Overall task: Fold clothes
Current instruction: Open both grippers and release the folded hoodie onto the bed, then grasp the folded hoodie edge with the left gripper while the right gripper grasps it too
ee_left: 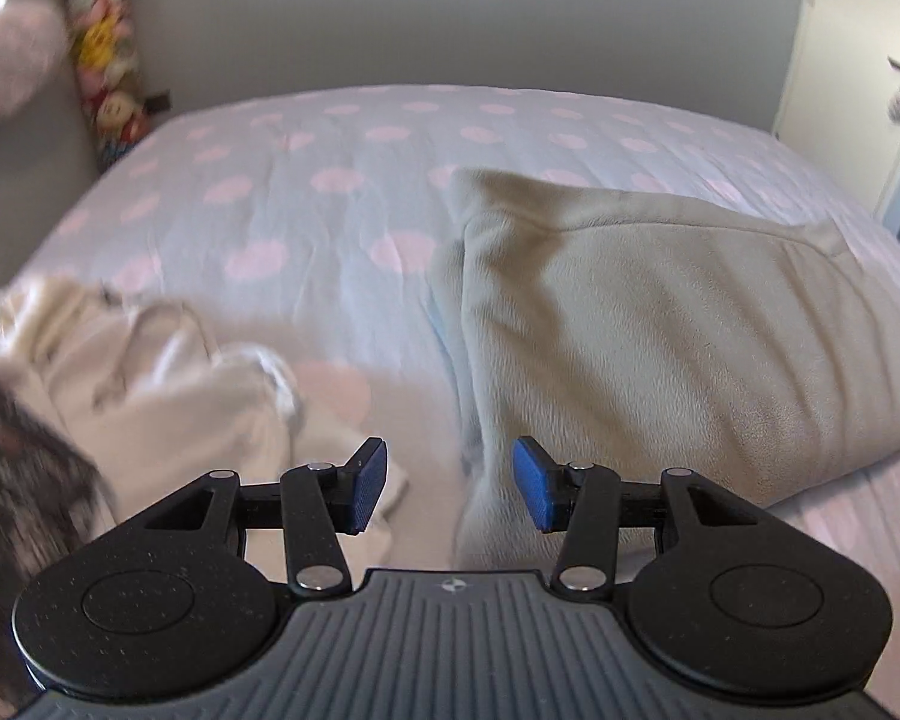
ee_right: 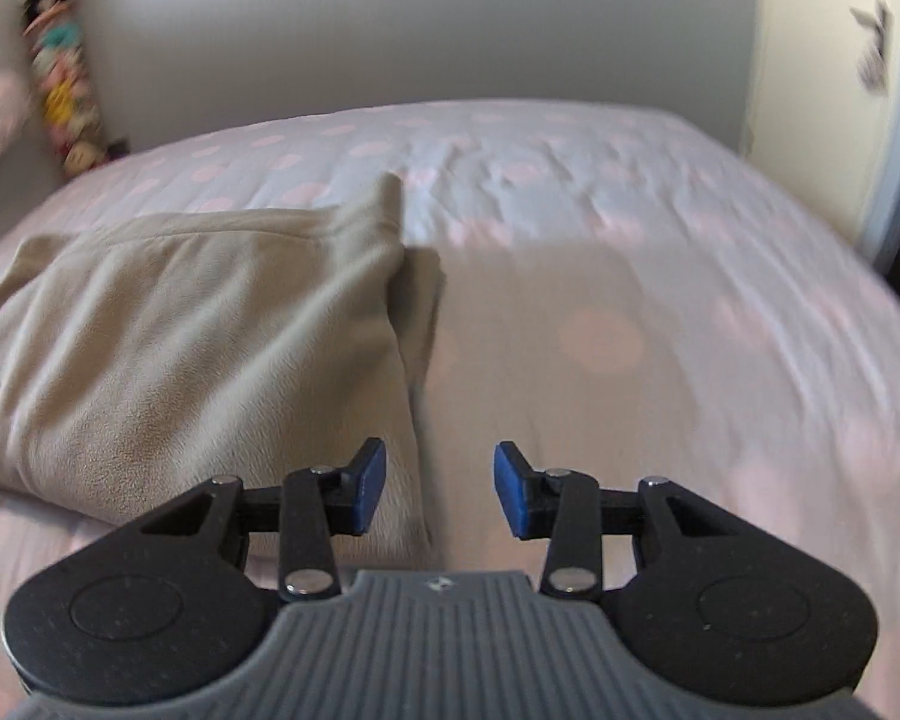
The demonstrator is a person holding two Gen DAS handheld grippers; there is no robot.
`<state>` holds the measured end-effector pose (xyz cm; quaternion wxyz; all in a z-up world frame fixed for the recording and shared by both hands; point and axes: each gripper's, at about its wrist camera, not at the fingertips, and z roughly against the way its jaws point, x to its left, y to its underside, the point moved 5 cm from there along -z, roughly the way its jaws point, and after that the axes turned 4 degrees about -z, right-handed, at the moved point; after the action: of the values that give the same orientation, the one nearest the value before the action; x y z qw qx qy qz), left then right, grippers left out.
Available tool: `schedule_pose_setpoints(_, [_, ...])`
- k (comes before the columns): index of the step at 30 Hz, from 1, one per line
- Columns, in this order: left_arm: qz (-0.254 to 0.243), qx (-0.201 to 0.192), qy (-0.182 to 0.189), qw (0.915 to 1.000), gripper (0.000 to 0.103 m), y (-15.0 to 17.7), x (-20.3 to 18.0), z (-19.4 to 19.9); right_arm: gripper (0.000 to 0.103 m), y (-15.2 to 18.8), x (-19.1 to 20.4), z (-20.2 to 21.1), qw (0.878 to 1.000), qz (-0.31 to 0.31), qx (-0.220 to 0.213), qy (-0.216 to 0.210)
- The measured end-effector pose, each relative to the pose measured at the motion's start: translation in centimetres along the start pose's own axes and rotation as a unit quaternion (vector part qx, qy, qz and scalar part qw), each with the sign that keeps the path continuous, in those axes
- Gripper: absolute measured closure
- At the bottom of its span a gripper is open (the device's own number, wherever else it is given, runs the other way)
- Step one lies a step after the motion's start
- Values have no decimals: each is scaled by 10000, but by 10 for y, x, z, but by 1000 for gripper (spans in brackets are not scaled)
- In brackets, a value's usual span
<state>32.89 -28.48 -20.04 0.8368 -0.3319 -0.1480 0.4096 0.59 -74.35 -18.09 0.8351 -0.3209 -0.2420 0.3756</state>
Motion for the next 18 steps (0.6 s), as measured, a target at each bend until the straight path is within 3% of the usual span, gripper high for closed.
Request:
schedule_pose_setpoints(2, [596,-113,221,9979,58,9,7,-3,59,13,-15,-7,9972,-710,55,-215])
schedule_pose_setpoints(4, [1230,-206,419,9913,53,17,13,-6,46,24,-26,-12,9871,-1508,72,-542])
schedule_pose_setpoints(6, [1901,-279,588,9796,46,24,19,-9,37,35,-32,-12,9731,-2155,50,-813])
schedule_pose_setpoints(9, [2674,-274,810,9598,44,36,25,-18,36,53,-31,-15,9577,-2679,91,-1046])
schedule_pose_setpoints(14, [3296,-138,1035,9383,43,58,24,-37,36,81,-21,-35,9289,-3469,148,-1284])
schedule_pose_setpoints(18, [3831,-111,1199,9158,37,74,29,-55,36,90,-16,-53,9128,-3827,-51,-1428])
